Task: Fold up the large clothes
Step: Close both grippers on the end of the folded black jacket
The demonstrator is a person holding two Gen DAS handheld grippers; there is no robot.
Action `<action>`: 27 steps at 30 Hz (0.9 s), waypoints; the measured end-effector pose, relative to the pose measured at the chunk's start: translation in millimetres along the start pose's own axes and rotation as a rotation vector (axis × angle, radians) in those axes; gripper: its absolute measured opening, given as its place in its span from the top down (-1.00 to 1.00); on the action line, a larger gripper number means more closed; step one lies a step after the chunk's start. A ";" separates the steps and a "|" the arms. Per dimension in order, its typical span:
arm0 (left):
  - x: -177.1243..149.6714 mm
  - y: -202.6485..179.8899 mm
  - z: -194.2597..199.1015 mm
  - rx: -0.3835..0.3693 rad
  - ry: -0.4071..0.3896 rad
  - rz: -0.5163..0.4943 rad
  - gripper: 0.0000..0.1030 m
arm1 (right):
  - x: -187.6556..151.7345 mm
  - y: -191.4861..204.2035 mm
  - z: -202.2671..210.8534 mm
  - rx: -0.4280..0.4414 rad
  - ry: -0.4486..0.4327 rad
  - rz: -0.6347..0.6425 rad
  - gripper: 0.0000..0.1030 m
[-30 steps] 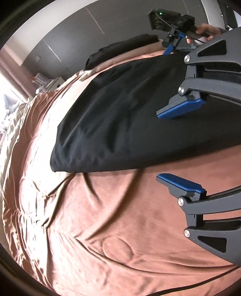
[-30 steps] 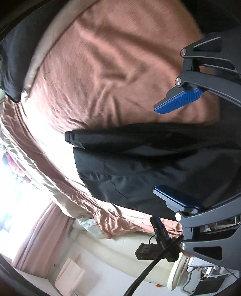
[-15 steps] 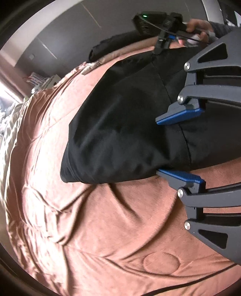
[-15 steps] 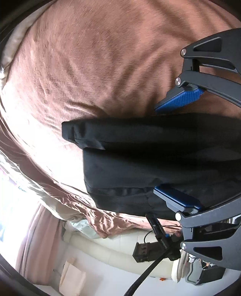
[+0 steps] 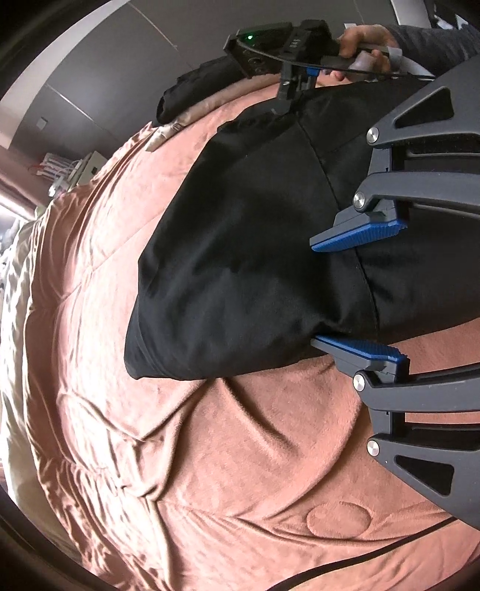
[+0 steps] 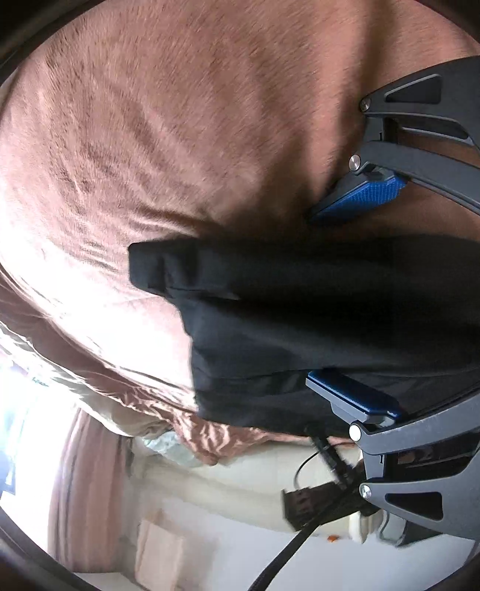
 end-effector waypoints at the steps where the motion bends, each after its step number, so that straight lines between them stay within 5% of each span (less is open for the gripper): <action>1: 0.0 1.5 -0.9 -0.002 0.001 0.006 0.09 | 1.9 0.1 -3.5 0.009 0.001 0.002 -0.53; 2: 0.0 3.4 -1.9 -0.006 0.002 0.015 0.09 | 3.3 1.4 -8.9 0.015 0.004 0.008 -0.51; 4: -0.7 7.0 -1.7 -0.010 0.001 0.026 0.08 | 5.9 -0.9 -17.6 0.004 0.015 0.006 0.00; 10: 9.3 22.3 -7.5 -0.033 -0.022 0.097 0.08 | 6.5 9.5 -9.7 0.016 -0.020 0.026 0.71; 15: 19.9 35.6 -18.0 -0.045 -0.026 0.152 0.10 | -1.5 31.0 1.2 0.018 -0.059 0.090 0.77; 21: 23.2 28.3 3.5 -0.023 -0.059 0.141 0.60 | -13.8 48.3 7.3 0.032 -0.083 0.127 0.81; 27: 23.3 28.7 46.0 -0.073 -0.143 0.161 0.74 | -27.0 70.7 27.2 0.062 -0.115 0.193 0.82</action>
Point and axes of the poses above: each gripper's, at about its wrist camera, not at the fingertips, and z roughly against the way its jaws point, y to its left, x to its top, the point moved 1 cm from there along -z, roughly the way its jaws point, and after that the axes turned 13 degrees about -y, right-handed, at the moved point
